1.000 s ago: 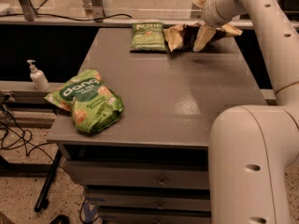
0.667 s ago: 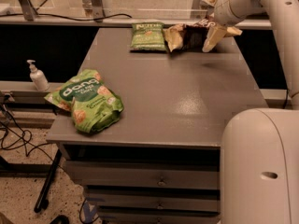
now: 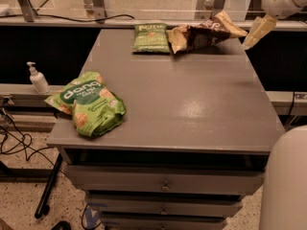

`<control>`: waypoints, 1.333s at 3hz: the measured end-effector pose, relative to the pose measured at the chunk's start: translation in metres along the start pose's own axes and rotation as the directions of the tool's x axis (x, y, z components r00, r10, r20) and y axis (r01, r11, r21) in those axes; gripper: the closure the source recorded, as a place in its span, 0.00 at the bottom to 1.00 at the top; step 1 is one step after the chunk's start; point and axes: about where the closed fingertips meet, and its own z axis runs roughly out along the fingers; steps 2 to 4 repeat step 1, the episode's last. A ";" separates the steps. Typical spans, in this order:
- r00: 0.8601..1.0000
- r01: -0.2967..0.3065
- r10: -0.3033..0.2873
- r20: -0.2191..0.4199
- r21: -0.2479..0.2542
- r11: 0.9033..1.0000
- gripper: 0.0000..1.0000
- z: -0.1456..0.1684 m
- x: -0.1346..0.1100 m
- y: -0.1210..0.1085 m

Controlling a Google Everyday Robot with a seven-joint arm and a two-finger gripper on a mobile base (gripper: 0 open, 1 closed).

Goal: Move brown chip bag near green jalapeno chip bag

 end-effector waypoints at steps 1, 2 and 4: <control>1.000 -0.003 0.003 0.004 -0.012 1.000 0.00 0.004 0.000 0.003; 1.000 -0.003 0.003 0.004 -0.012 1.000 0.00 0.004 0.000 0.003; 1.000 -0.003 0.003 0.004 -0.012 1.000 0.00 0.004 0.000 0.003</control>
Offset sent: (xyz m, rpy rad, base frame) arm 0.0000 0.0000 0.0000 0.0000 0.0000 0.0000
